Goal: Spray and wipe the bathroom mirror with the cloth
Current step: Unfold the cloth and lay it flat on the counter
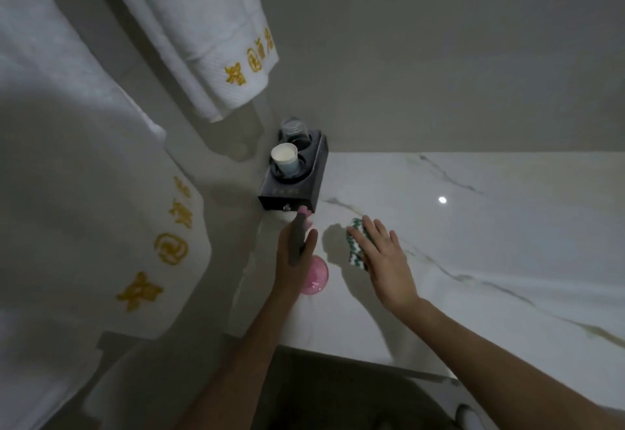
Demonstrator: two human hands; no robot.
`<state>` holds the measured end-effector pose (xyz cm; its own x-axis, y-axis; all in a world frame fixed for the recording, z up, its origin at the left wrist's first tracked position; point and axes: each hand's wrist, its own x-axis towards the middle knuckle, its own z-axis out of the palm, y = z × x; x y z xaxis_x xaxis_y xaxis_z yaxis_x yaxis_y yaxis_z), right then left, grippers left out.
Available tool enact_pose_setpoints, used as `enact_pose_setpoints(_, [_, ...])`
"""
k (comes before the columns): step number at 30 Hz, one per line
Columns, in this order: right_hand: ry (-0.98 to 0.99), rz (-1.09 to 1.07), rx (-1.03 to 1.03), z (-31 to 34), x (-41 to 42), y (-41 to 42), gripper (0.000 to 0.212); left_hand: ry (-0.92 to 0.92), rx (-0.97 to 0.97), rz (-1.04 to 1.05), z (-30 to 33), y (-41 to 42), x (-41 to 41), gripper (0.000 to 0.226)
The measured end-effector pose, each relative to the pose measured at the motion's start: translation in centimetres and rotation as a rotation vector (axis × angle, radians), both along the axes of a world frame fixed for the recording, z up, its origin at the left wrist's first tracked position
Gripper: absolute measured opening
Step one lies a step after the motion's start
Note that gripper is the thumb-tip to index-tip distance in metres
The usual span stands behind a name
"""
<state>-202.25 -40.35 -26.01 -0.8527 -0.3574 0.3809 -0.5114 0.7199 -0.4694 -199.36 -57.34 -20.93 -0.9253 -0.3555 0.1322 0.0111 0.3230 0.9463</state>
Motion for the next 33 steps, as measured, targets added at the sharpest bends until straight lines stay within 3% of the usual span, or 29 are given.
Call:
enact_pose_setpoints(4, [-0.009,0.026,0.024,0.2,-1.6,-1.5,0.084,-0.034,-0.128,-0.038,-1.6,-2.3,-1.6,0.047])
enact_pose_setpoints(8, [-0.002,0.029,0.049,0.2,-3.2,-2.8,0.086,-0.039,-0.035,0.057,-3.6,-4.2,-4.7,0.055])
enact_pose_setpoints(13, [0.055,0.076,0.109,-1.0,-4.3,-3.7,0.088,-0.067,0.031,0.097,-4.7,-5.5,-7.0,0.038])
enact_pose_setpoints(21, [-0.004,0.109,0.121,-2.2,-5.1,-4.2,0.084,-0.084,0.092,0.178,-5.9,-7.2,-10.2,0.042])
enact_pose_setpoints(25, [-0.047,0.103,0.122,-2.3,-5.0,-3.6,0.083,-0.003,-0.033,0.085,-5.7,-7.4,-10.3,0.052])
enact_pose_setpoints(30, [-0.06,0.099,0.111,-2.0,-4.9,-2.6,0.085,-0.05,-0.164,0.084,-6.7,-8.2,-9.3,0.075])
enact_pose_setpoints(33, [-0.05,0.083,0.109,-1.3,-4.9,-1.7,0.088,0.026,-0.122,0.061,-6.6,-8.2,-7.7,0.067])
